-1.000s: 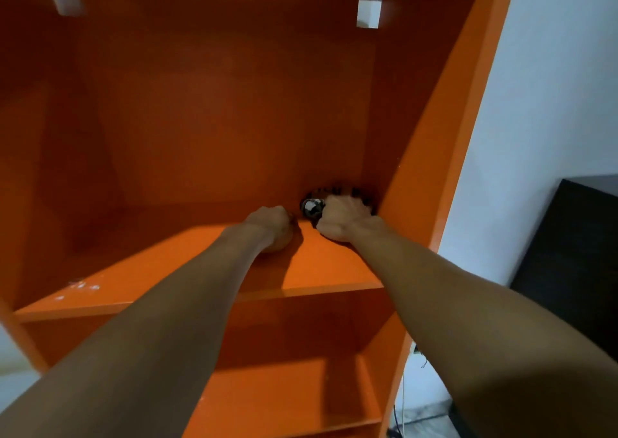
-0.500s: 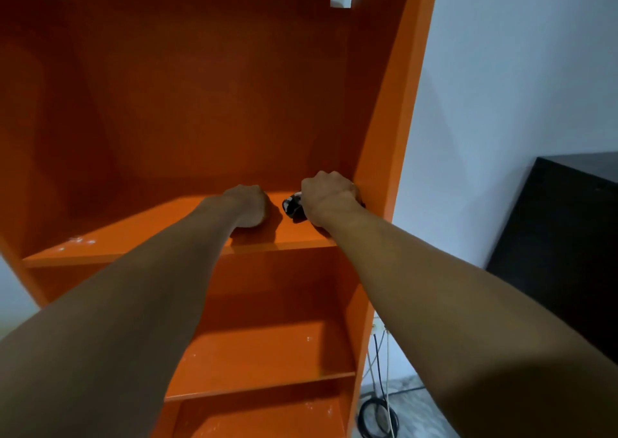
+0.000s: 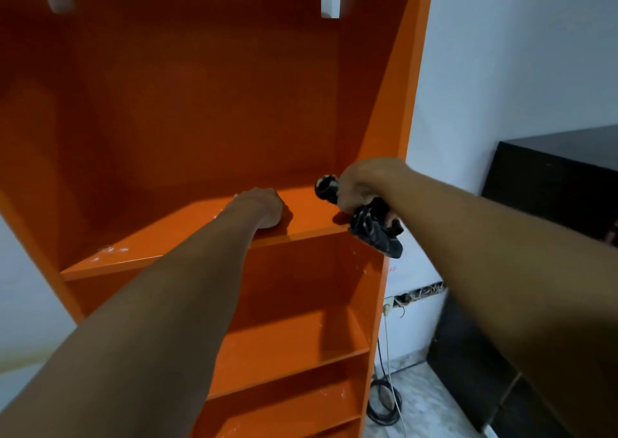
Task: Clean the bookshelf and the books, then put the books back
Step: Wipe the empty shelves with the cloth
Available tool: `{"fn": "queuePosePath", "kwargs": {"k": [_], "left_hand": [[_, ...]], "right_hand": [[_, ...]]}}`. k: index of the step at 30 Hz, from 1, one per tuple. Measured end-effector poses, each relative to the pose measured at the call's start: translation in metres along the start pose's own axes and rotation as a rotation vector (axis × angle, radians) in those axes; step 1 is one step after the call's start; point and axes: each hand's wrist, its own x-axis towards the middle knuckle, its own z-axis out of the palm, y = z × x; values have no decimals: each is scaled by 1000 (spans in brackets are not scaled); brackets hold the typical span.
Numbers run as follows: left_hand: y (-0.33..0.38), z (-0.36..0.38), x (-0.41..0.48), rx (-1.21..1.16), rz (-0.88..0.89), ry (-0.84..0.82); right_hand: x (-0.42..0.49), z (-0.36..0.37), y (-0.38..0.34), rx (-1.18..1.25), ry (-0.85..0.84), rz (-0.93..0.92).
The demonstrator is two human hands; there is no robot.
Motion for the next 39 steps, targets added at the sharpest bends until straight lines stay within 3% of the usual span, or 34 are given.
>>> {"fn": "queuePosePath", "kwargs": {"k": [2,6,11,15,20,24,28,32,36,39], "left_hand": [[-2,-1,-1,0,13,10],[-6,1,2,57,63,1],[-11,3,8,93,84,23],[-13,1,7,34,71,44],[-14,-1,3,-7,74,24],[-12,-2,-1,28,86,21],[-27,-8,3,-246,94,66],[-37,-3,8,-336,55,129],[-35,-2,18,-327,13,140],[-35,-4,19,-371,-2,178]], "right_hand": [[-6,-13,5,67,60,6],[18,-15,7,361,423,35],[31,34,-3,138,266,-15],[17,2,-15,1,81,-33],[34,-10,0,184,541,-46],[58,44,-10,313,359,-111],[63,29,-19,484,362,-265],[106,28,-11,585,582,-180],[151,53,-17,548,392,-144],[159,52,-23,541,386,-229]]}}
